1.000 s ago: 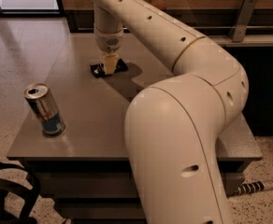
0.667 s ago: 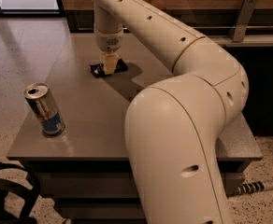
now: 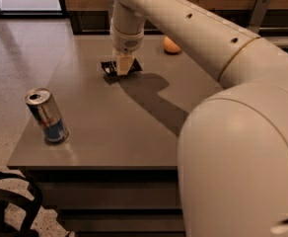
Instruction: Pick rxbar chocolate
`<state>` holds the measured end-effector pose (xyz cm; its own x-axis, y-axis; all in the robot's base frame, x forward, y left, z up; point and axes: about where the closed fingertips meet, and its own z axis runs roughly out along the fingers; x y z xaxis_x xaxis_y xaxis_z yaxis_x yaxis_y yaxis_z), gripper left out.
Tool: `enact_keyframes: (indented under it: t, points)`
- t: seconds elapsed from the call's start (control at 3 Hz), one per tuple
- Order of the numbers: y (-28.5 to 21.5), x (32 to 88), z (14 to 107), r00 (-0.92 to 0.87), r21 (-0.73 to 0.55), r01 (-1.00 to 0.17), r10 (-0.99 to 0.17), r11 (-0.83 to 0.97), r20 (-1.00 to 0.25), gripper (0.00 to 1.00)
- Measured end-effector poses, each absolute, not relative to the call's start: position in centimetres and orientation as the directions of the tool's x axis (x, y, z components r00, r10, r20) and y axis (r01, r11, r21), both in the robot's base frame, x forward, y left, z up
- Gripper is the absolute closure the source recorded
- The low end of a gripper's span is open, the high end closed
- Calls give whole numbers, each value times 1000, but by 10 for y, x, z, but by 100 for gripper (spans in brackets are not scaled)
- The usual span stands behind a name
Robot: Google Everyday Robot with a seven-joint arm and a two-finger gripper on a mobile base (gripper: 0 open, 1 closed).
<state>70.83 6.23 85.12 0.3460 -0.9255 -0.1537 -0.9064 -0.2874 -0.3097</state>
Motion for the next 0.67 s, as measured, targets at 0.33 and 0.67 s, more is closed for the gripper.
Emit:
enact_keyframes:
  t: [0.33, 0.67]
  points:
    - [36, 696, 868, 339, -390, -887, -923, -247, -185, 100]
    - [11, 695, 884, 350, -454, -862, -912, -225, -214, 100]
